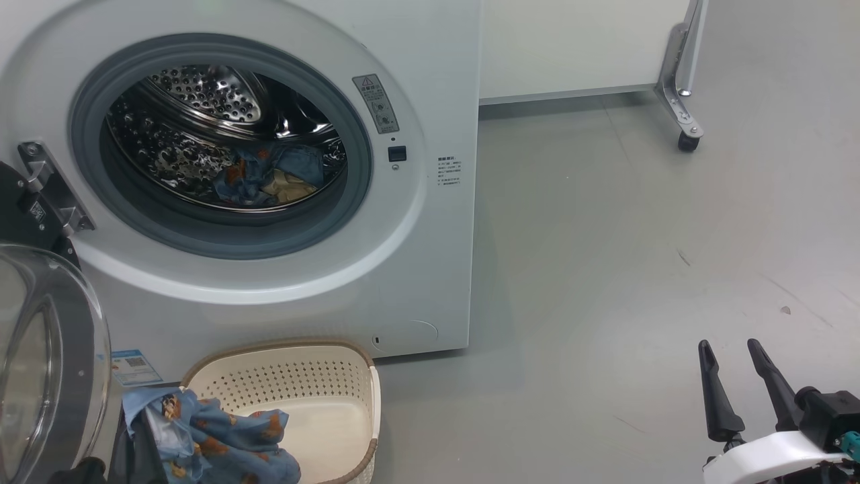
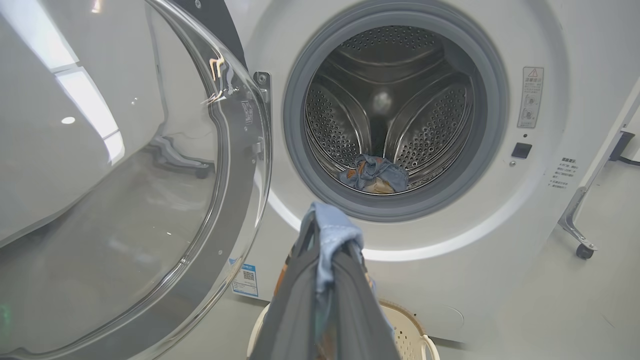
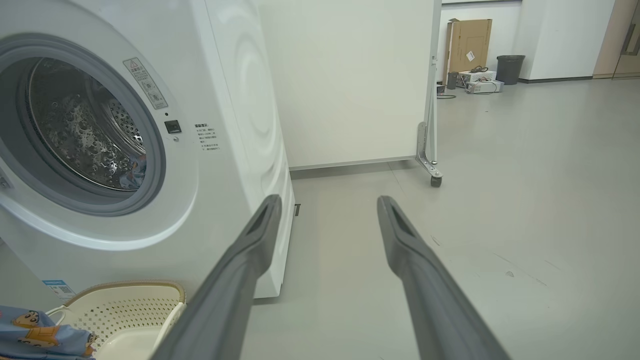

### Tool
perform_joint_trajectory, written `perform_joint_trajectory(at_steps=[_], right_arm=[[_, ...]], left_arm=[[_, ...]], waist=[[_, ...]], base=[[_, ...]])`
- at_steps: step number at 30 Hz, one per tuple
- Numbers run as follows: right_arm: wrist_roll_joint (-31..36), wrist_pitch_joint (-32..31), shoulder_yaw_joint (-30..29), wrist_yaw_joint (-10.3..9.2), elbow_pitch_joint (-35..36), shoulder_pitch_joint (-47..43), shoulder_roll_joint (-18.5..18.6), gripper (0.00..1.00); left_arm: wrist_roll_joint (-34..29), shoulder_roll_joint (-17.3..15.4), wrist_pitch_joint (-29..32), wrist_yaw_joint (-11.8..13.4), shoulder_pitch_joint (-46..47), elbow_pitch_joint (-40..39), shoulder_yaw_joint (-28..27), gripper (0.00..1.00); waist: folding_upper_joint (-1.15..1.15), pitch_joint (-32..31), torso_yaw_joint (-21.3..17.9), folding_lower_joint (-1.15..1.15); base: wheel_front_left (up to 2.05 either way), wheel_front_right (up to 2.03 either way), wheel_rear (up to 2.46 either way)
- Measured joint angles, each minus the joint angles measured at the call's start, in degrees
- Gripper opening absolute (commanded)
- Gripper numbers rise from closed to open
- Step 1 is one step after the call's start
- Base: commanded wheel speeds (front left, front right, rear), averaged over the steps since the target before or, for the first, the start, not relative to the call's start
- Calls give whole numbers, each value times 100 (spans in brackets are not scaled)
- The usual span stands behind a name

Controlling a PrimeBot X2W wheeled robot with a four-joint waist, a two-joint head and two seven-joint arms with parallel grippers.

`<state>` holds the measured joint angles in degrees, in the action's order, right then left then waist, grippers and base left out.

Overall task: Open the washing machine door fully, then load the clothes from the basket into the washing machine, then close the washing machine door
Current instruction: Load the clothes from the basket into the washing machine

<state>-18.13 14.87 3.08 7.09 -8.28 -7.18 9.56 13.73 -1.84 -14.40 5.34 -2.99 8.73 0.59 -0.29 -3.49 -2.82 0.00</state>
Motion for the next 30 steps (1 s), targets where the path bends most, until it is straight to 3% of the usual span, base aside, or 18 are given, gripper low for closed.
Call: perform_joint_trajectory(at_steps=[30], right_arm=[[-1,0,16,0,122,-75,-5,100]], left_arm=[[91,-10,0,131,-444,-600,294,0]], waist=[[0,204,26,0]], base=[[0,0,0]])
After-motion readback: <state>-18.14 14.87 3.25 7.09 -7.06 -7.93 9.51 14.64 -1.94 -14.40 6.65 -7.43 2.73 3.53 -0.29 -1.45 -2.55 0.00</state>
